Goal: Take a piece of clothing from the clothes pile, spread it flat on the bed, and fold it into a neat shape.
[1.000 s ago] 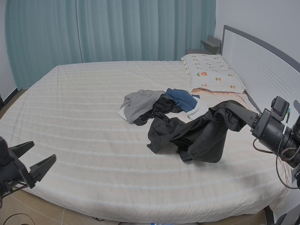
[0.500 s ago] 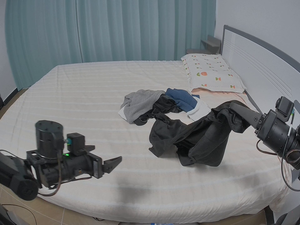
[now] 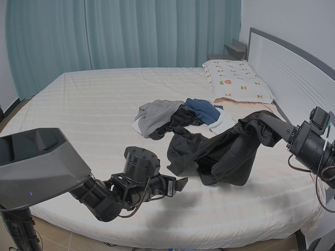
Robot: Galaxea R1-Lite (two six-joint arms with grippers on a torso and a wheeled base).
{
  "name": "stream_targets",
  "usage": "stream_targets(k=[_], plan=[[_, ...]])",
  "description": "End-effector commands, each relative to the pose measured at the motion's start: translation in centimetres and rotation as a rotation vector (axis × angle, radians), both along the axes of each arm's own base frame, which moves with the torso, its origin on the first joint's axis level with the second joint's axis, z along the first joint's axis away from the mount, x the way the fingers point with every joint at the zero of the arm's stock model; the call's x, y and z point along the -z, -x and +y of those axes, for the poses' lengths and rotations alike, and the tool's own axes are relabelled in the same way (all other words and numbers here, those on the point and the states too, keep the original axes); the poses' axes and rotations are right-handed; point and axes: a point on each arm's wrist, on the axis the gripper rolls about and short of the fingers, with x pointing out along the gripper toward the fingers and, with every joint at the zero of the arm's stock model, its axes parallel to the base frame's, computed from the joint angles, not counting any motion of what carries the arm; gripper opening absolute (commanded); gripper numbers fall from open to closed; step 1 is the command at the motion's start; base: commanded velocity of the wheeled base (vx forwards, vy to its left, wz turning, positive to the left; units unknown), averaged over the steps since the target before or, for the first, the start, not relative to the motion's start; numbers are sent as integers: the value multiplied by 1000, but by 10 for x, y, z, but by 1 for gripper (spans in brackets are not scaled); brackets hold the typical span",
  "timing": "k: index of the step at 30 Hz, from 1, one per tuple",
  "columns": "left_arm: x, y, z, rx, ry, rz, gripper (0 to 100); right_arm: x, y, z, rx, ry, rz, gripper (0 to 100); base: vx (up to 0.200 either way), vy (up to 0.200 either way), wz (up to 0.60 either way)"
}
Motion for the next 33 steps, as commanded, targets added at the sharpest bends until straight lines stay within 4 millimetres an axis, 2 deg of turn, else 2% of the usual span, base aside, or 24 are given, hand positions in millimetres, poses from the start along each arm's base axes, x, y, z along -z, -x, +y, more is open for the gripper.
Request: stream_targets(k=[1,8,9,12,20,28,29,33], plan=[[35,-18,-21,-11,1,47,100,-1,-1,-2,13,-5,-4,0,0,0,0],[37,-36,-24,-60,68,45,100,-2,-2,-4,16,-6,-4,0,0,0,0],[44,-45,-27,-90,92,56,100,-1,-2,-3,13,-5,-3,0,0,0,0],[54,-55,-28,-116,95,60,100,-1,-1,-2,4,-4,-4,0,0,0,0],[70,-77,-43,-128,112,33,100,-5,-1,1,-13,-9,-18,0,0,0,0],[88,-108,-47,-262,103,-40,100,-5,-2,2,-11,-8,-17,0,0,0,0],[89,-112,-45,-280,107,-40,0,-4,-2,2,-11,-5,-15,0,0,0,0],[88,-115,-37,-333,157,2,0,-4,-4,0,-2,-3,-13,0,0,0,0]])
